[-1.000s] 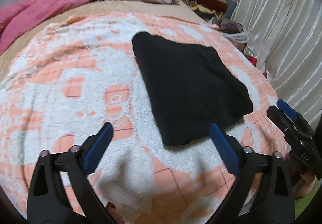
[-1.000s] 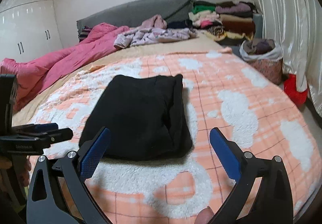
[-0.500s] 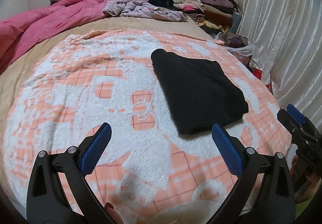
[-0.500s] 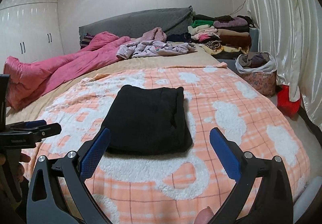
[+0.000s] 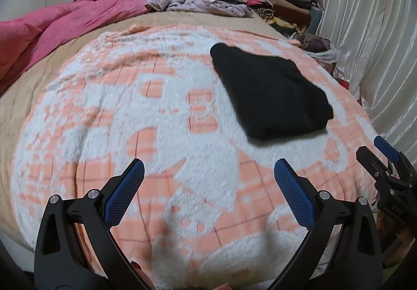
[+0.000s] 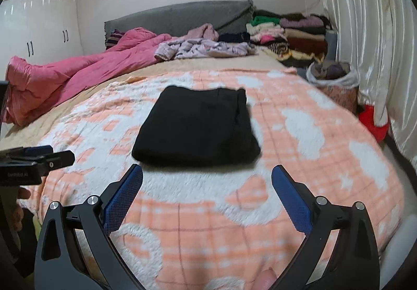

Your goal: Fold small clothes

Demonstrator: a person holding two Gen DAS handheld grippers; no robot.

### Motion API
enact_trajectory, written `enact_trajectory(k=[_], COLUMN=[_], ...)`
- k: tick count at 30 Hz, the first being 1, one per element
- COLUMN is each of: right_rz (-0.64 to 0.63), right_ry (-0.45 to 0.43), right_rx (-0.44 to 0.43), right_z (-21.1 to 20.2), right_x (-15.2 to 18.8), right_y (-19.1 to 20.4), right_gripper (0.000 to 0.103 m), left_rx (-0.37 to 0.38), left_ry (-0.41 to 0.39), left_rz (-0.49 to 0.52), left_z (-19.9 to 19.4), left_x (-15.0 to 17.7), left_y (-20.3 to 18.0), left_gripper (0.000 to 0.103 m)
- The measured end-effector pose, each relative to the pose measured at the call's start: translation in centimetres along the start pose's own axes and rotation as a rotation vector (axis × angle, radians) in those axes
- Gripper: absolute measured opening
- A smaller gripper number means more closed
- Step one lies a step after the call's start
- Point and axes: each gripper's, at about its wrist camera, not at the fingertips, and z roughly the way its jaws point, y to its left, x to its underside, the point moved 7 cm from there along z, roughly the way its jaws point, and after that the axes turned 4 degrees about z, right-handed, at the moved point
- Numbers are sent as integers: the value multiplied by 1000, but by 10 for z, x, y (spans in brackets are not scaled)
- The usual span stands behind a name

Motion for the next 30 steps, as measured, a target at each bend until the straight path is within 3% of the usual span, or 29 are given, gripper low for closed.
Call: enact_trajectory(k=[7, 30], right_rz=[1, 7], right_ry=[45, 61], right_rx=[78, 64], right_z=[14, 19], right_x=[28, 32], right_y=[-4, -3], right_gripper=[99, 99], left_rx=[-21, -33], left_ry=[27, 46], left_rz=[7, 4], left_z=[10, 14], left_x=[22, 26], left_y=[1, 3], left_gripper=[93, 93])
